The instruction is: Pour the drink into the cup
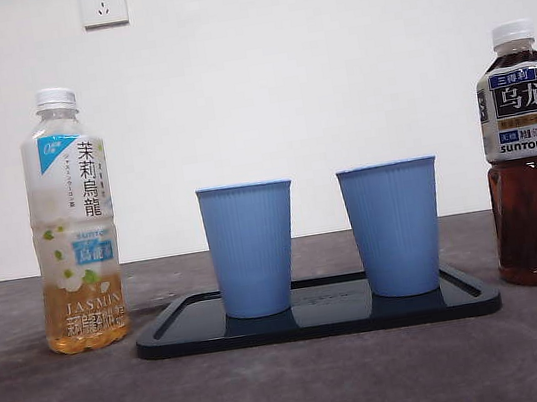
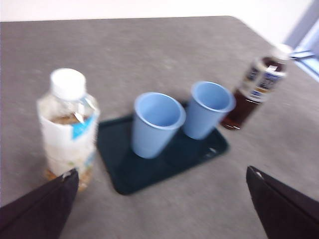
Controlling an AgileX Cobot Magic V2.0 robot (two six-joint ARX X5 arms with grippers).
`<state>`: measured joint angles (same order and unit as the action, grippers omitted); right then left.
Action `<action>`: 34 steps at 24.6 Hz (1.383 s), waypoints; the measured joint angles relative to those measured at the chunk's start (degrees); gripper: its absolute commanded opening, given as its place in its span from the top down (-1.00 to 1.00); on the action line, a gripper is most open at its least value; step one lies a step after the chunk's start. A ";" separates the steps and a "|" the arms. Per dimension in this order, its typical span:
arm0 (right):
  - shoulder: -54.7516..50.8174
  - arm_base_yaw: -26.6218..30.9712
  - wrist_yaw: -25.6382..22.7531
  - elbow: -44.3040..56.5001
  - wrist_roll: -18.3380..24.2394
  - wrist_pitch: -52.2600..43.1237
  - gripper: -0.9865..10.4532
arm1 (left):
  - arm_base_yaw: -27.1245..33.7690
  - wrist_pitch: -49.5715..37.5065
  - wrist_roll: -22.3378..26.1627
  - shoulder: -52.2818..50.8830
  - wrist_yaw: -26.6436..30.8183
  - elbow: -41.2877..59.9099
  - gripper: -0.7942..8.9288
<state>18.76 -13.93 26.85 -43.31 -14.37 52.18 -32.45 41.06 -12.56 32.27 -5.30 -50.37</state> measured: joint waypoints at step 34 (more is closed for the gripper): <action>0.00 0.00 0.33 0.00 -0.02 -3.58 0.80 | 0.00 9.68 0.22 -6.58 -6.62 -0.09 0.82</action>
<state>18.76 -13.93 27.18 -43.31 -14.39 48.60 -32.45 50.74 -12.34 25.69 -11.92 -50.46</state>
